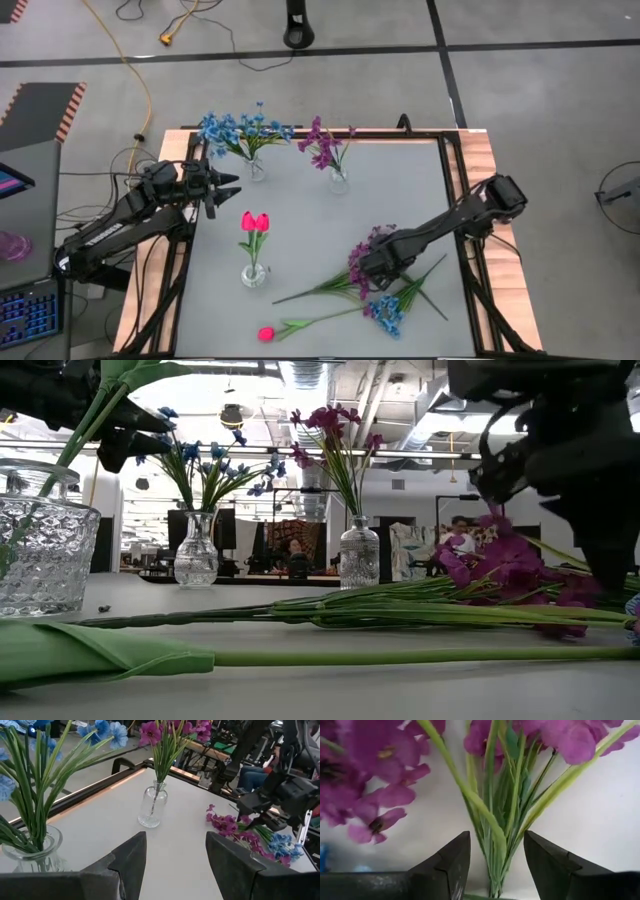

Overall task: Sort flowers into vase by color
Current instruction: Put the right violet flower into the top right transparent vase

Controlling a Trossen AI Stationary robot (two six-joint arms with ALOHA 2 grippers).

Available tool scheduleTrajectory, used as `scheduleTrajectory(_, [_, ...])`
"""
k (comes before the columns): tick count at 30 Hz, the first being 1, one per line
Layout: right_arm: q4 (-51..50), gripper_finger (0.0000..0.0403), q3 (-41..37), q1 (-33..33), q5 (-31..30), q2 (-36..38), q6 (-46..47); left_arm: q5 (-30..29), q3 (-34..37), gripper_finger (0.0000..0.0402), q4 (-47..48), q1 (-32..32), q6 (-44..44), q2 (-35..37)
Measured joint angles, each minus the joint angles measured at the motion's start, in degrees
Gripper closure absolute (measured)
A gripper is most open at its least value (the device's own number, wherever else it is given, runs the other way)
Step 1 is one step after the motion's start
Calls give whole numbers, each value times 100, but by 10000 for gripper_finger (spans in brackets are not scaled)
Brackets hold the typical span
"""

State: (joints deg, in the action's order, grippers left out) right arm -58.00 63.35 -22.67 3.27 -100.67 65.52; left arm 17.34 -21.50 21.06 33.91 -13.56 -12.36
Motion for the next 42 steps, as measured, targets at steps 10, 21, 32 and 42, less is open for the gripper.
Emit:
scheduleTrajectory(10, [104, 193, -127, 214, 52, -178, -199, -7, 0, 209, 8, 0, 0, 0])
scheduleTrajectory(21, [451, 223, -444, 449, 227, -163, -304, -15, 0, 209, 20, 0, 2, 0])
scheduleTrajectory(32, [456, 335, -455, 519, 237, -165, -317, -179, 0, 209, 66, 0, 4, 0])
scheduleTrajectory(42, [431, 363, -439, 519, 207, -156, -317, -181, 0, 209, 57, 0, 4, 0])
